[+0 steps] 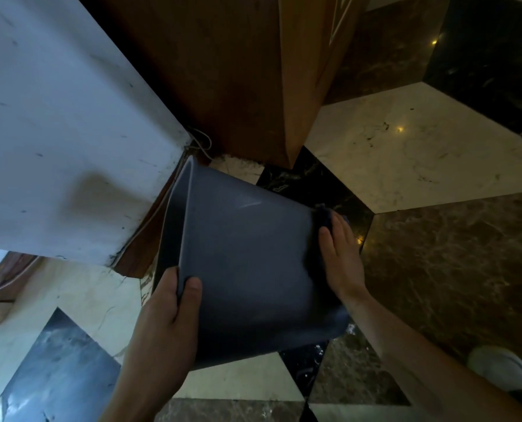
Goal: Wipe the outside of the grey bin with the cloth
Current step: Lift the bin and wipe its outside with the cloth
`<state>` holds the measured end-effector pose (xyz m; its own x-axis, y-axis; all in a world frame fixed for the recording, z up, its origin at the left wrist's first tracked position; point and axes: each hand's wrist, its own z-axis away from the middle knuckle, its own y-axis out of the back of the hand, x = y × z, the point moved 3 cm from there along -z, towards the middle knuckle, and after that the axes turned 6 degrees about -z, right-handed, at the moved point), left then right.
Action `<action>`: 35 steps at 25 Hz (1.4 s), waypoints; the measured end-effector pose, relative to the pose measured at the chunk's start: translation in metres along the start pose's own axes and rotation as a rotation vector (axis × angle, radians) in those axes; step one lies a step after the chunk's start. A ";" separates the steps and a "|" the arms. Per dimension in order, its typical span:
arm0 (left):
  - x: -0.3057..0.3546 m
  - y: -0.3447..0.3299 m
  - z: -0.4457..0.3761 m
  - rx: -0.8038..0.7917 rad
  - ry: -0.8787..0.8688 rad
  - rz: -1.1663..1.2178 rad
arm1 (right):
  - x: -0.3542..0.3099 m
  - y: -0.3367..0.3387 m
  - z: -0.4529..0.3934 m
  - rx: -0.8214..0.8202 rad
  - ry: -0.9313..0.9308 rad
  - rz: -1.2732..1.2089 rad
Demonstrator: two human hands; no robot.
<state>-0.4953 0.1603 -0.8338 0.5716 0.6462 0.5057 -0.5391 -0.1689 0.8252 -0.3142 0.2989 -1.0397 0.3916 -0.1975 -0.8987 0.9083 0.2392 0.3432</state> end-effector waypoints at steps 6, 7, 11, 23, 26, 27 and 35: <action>0.011 -0.004 0.006 0.026 -0.057 -0.060 | -0.032 -0.014 0.075 0.044 0.172 -0.061; 0.014 -0.006 0.007 0.021 -0.073 -0.074 | -0.046 -0.020 0.091 0.010 0.223 -0.093; 0.019 -0.014 0.014 0.037 -0.109 -0.102 | -0.107 -0.035 0.116 -0.092 0.516 -0.089; -0.004 -0.013 0.026 0.016 0.014 0.028 | -0.028 -0.004 -0.004 -0.030 -0.007 0.079; -0.001 -0.012 0.018 -0.087 0.017 0.010 | 0.001 0.003 0.000 0.026 -0.167 -0.128; 0.002 -0.008 0.011 -0.104 0.024 -0.013 | 0.004 0.002 0.004 0.047 -0.180 -0.169; 0.078 0.007 -0.128 -0.093 0.197 0.142 | 0.000 -0.001 0.008 0.104 -0.178 -0.221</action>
<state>-0.5336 0.3047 -0.8204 0.3590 0.7550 0.5487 -0.6651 -0.2055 0.7179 -0.3135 0.2908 -1.0380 0.1941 -0.3999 -0.8958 0.9810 0.0747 0.1792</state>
